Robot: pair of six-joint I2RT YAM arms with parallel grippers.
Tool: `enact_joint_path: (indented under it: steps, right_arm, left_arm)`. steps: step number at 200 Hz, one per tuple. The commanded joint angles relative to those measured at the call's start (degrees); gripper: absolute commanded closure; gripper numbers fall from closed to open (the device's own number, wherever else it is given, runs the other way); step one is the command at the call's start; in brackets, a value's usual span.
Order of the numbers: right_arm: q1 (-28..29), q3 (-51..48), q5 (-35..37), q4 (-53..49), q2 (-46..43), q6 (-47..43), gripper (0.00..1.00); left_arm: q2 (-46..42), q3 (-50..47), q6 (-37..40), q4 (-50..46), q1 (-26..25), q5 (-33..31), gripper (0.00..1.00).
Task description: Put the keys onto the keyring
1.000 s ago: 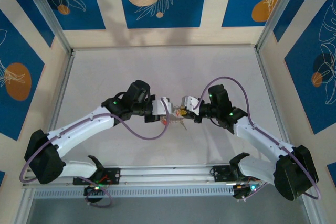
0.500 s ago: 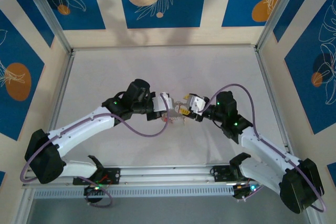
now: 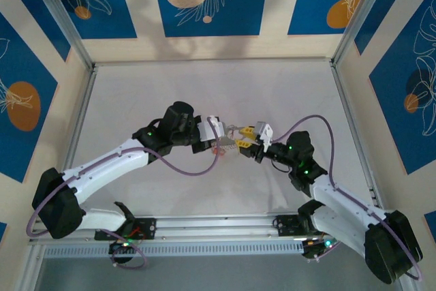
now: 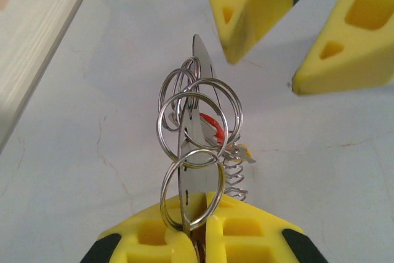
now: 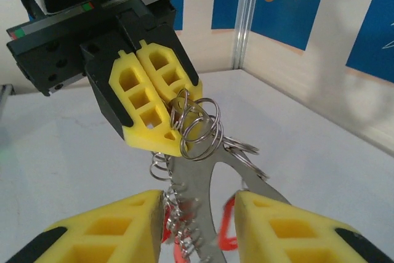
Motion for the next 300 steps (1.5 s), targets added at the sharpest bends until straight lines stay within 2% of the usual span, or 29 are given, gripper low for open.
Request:
enact_joint_path:
  steps: [1, 23, 73, 106, 169, 194, 260, 300]
  right_arm:
    - [0.3, 0.4, -3.2, 8.7, 2.5, 9.5, 0.63]
    - [0.3, 0.6, -3.0, 11.6, 4.7, 11.3, 0.65]
    - [0.7, 1.5, -4.0, 12.5, 7.0, 12.3, 0.78]
    - [1.2, 1.8, -3.4, 13.2, 8.2, 13.7, 0.77]
    - [2.1, 0.8, -2.2, 20.9, 11.4, 17.4, 0.78]
    - [2.1, 1.4, -1.6, 20.7, 12.2, 17.6, 0.81]
    - [2.2, 1.8, -1.9, 19.8, 12.7, 17.0, 1.0]
    - [2.7, 2.8, -2.0, 16.3, 11.3, 12.7, 1.0]
  left_arm:
    - [-1.9, -0.7, -1.3, 4.5, 0.4, 0.5, 1.0]
    - [-2.1, -1.2, -1.5, 5.4, 0.4, 0.7, 1.0]
    - [-2.2, -1.4, -1.8, 5.3, 0.4, 1.3, 1.0]
    - [-2.4, -1.6, -1.7, 5.6, 0.4, 1.7, 1.0]
    - [-1.7, -1.9, -1.8, 6.5, 0.4, 2.1, 1.0]
    - [-1.7, -2.2, -1.9, 6.9, 0.4, 2.3, 1.0]
    - [-1.7, -2.6, -1.9, 7.3, 0.5, 1.9, 1.0]
    - [-1.0, -2.7, -2.7, 7.3, 0.4, 1.3, 1.0]
